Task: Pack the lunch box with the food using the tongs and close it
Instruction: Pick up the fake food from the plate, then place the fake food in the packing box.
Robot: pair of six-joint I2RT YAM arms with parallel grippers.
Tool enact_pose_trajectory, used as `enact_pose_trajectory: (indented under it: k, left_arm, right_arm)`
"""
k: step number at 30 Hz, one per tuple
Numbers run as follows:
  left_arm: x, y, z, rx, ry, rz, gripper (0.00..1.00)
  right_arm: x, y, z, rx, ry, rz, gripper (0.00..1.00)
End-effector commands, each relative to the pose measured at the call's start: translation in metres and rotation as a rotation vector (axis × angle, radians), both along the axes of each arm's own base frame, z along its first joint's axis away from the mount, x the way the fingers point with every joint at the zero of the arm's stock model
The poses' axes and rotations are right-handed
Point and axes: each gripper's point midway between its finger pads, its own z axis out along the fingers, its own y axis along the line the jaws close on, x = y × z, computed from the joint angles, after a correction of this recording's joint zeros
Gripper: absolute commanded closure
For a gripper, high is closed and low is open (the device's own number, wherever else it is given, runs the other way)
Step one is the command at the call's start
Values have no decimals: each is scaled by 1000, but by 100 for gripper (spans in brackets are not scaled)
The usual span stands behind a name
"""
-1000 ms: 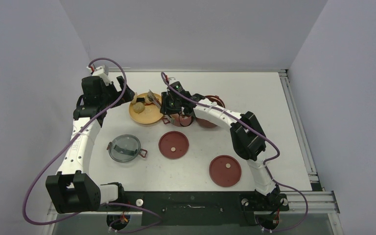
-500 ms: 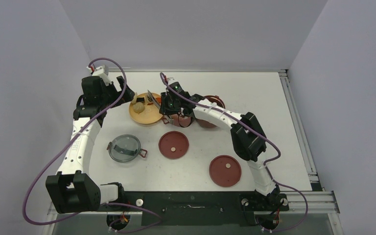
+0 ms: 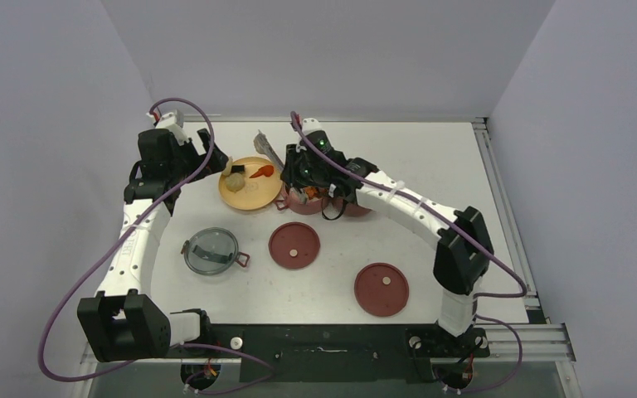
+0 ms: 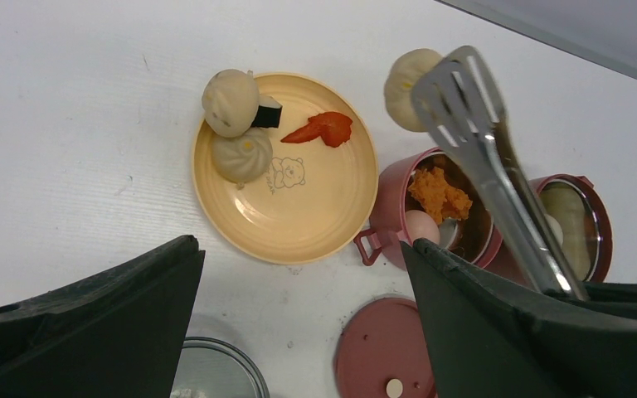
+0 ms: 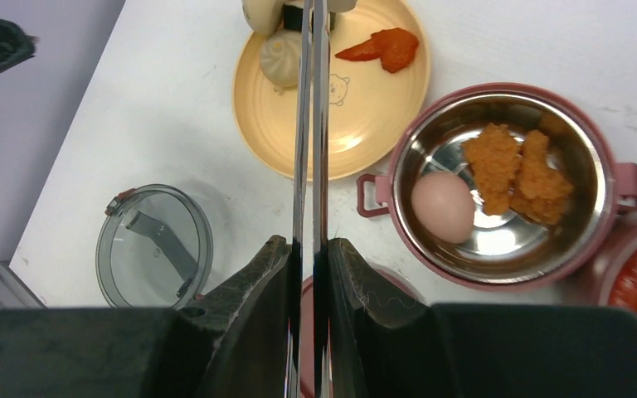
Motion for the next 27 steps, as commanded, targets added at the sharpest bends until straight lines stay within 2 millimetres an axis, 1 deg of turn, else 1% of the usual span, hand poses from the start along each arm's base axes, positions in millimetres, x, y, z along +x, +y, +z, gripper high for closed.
enact_pose_trajectory:
  k: [1,3,5,6,9,12,15,21,25,27]
  left_arm:
    - [4,3,29,2,-99,5,3]
    - [4,2,28,0,-98,3,3]
    - [4,2,28,0,-99,3,3]
    - [4,2,27,0,-96,2,3]
    - [4,2,26,1,-93,5,3]
    - [5,1,25,0,-91,2,3]
    - [5,1,24,-3,-87,0,3]
    - [7,-1,20,-8,-75,-6,3]
    - [7,-1,19,-10,-74,-9,3]
    - [7,-1,20,-9,-77,-8,3]
  right_arm:
    - [-5,-51,65,-31,-160,-112,93]
    - [-12,-79,73,-67,-172,-152,93]
    - [-16,-106,72,-99,-156,-184,92]
    - [-16,-123,67,-116,-138,-208,92]
    - [-23,-162,60,-145,-101,-260,92]
    - [-32,-188,54,-149,-69,-293,92]
    - [-43,-201,49,-147,-44,-308,92]
    - [-57,-215,34,-160,1,-326,92]
    - [-63,-220,23,-181,30,-336,92]
    - [-66,-218,16,-183,53,-326,92]
